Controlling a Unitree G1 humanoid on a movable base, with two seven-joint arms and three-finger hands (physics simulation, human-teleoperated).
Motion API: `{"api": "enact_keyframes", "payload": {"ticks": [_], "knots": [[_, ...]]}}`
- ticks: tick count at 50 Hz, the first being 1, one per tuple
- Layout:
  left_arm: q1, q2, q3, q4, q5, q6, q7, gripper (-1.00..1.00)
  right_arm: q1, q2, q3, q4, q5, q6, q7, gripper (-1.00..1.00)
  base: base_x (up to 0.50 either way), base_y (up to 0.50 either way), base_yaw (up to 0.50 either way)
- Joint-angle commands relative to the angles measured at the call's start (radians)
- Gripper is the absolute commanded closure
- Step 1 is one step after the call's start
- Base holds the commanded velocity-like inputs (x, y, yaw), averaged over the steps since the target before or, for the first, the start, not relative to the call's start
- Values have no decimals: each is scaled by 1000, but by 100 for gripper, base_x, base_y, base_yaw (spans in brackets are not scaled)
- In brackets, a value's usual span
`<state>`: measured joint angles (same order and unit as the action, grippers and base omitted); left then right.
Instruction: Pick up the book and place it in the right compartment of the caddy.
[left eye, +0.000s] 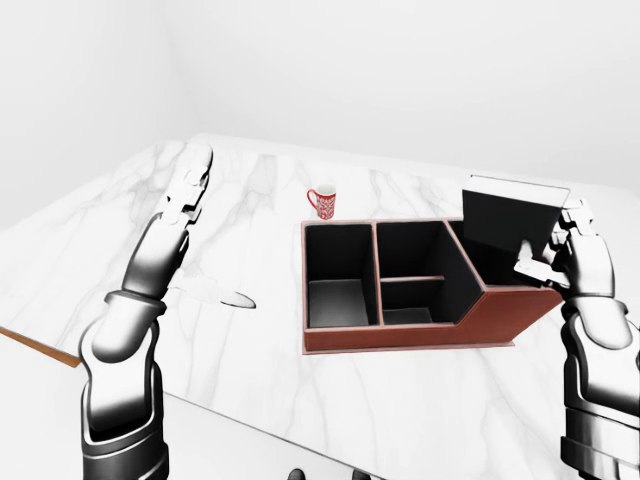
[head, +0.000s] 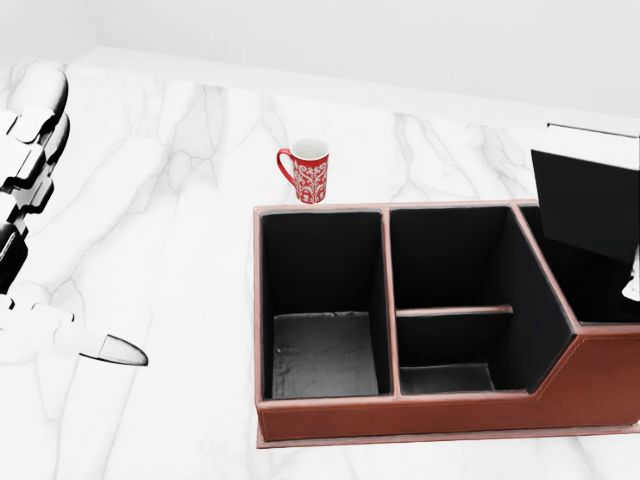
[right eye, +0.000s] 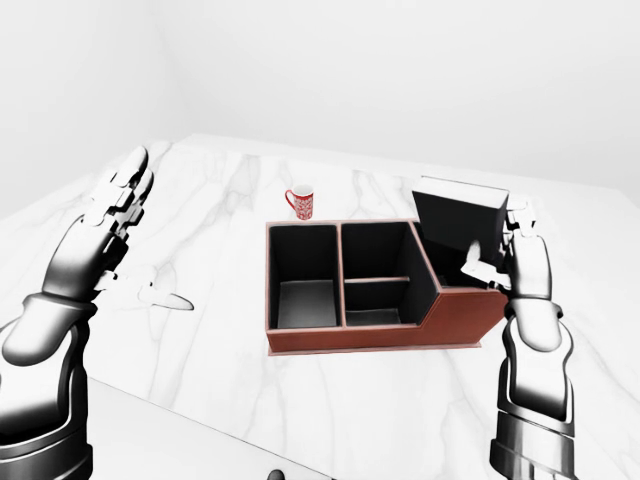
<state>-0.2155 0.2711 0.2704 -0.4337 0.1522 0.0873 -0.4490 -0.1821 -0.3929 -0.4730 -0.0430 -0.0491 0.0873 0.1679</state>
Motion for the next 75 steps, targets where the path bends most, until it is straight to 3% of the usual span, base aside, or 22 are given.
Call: {"api": "enact_keyframes", "payload": {"ticks": [1, 53, 57, 75], "knots": [[-9, -9, 8, 2, -37, 0, 11, -100, -1, 1, -10, -1, 81, 0, -23, 100, 0, 0, 0], [-12, -5, 10, -2, -34, 0, 6, -100, 13, -11, -23, 66, 84, 0, -26, 100, 0, 0, 0], [-26, 1, 7, -57, -30, 0, -2, -100, 3, -22, -24, 98, 83, 0, -26, 100, 0, 0, 0], [-29, 3, 11, -12, -33, 0, -1, -100, -42, -55, 3, 232, 78, 0, -48, 100, 0, 0, 0]]}}
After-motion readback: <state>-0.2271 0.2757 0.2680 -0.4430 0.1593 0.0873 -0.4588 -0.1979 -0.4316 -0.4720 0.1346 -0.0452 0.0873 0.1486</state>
